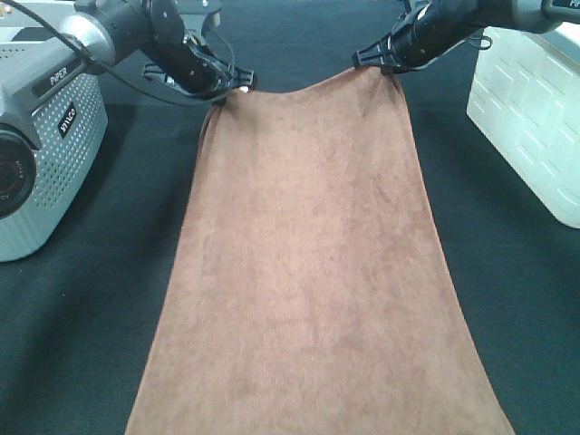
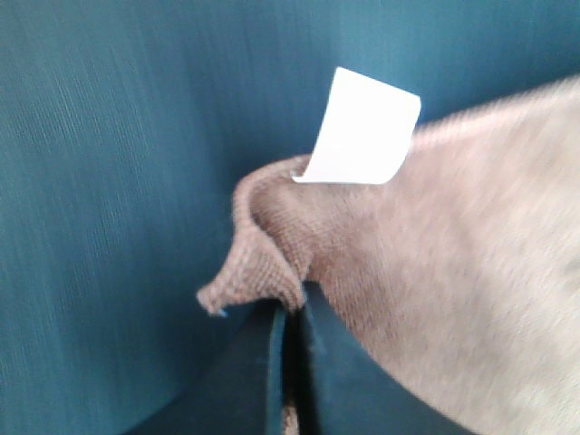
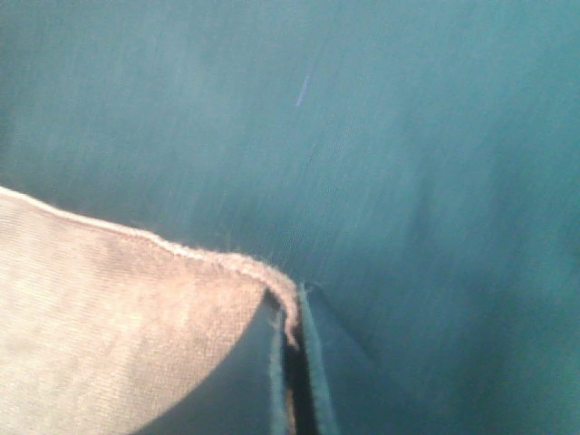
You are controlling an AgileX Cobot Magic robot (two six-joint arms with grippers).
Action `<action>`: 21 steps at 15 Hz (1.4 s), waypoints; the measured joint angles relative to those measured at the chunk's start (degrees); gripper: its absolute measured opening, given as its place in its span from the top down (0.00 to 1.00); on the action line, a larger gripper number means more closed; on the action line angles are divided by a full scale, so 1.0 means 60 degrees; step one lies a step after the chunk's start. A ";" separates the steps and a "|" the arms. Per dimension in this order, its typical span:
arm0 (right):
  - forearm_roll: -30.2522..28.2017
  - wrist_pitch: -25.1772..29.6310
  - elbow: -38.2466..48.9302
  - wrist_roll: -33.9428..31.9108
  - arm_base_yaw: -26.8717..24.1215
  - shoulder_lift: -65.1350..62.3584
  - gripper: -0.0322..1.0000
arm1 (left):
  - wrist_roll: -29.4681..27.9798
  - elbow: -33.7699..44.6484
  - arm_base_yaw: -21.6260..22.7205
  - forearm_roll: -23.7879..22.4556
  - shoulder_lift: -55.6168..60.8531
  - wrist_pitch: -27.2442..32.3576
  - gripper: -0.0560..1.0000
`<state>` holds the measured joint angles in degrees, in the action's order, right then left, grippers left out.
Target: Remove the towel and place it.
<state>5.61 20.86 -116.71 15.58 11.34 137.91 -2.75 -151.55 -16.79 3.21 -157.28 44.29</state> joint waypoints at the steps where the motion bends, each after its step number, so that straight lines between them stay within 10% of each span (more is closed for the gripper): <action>1: -0.0029 -0.0201 0.0000 0.0000 0.0000 0.0057 0.96 | -0.0029 0.0000 0.0000 0.0000 0.0000 -0.0344 0.94; 21: 0.0181 -0.1700 -0.1633 0.0000 -0.0239 0.2244 0.96 | 0.0086 0.0000 0.0000 -0.0143 -0.1480 -0.4183 0.90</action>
<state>6.70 10.66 -126.51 15.58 9.91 151.38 -2.23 -151.55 -16.79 2.35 -166.16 19.19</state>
